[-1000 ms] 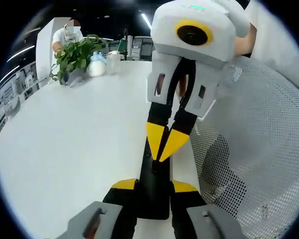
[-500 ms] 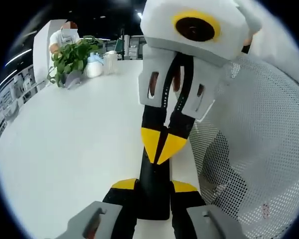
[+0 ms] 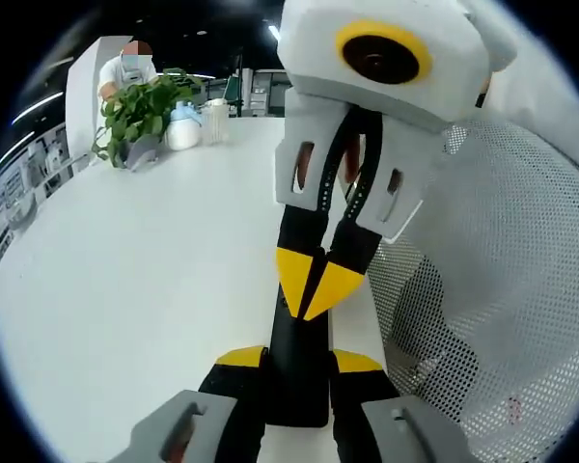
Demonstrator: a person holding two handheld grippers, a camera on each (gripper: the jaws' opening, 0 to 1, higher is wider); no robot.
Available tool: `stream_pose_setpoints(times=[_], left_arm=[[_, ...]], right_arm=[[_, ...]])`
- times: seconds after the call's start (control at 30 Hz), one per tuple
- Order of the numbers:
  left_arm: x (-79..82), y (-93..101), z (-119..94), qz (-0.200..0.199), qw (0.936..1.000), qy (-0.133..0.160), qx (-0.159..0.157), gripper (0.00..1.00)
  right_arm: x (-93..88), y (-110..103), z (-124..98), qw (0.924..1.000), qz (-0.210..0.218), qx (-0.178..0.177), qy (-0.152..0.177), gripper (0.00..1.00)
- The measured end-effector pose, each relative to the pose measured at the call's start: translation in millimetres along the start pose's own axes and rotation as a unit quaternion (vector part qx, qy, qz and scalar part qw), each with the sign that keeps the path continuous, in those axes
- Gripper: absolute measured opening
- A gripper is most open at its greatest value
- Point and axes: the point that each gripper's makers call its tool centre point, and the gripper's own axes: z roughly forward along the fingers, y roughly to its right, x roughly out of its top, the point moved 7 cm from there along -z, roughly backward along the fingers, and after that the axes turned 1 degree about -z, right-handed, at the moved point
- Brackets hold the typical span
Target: Press the specified remote control buttons in sequence, fully releasing each button before pressing the next.
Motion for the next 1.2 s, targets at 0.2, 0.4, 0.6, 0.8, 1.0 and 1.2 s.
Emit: stream_pose_setpoints(times=[0.2, 0.4, 0.6, 0.8, 1.0, 1.2], left_arm=[[0.4, -0.1, 0, 0.001, 1.0, 0.0, 0.0, 0.25], [0.5, -0.7, 1, 0.001, 1.0, -0.001, 0.0, 0.25], [1.2, -0.5, 0, 0.0, 1.0, -0.001, 0.0, 0.25], [1.7, -0.4, 1, 0.0, 1.0, -0.001, -0.001, 0.25], [2.3, 0.0, 0, 0.0, 1.0, 0.0, -0.001, 0.25], [1.6, -0.4, 1, -0.002, 1.0, 0.002, -0.002, 0.25]], right_arm=[[0.4, 0, 0, 0.9998, -0.01, -0.005, 0.015, 0.0], [2.5, 2, 1, 0.9996, -0.016, 0.015, 0.017, 0.0], [4.6, 2, 1, 0.9983, -0.051, 0.023, 0.016, 0.0], [6.9, 2, 2, 0.9981, -0.055, 0.026, 0.012, 0.0], [12.2, 3, 4, 0.9977, -0.053, 0.035, -0.025, 0.0], [15.5, 2, 6, 0.995, -0.079, 0.037, -0.049, 0.0]])
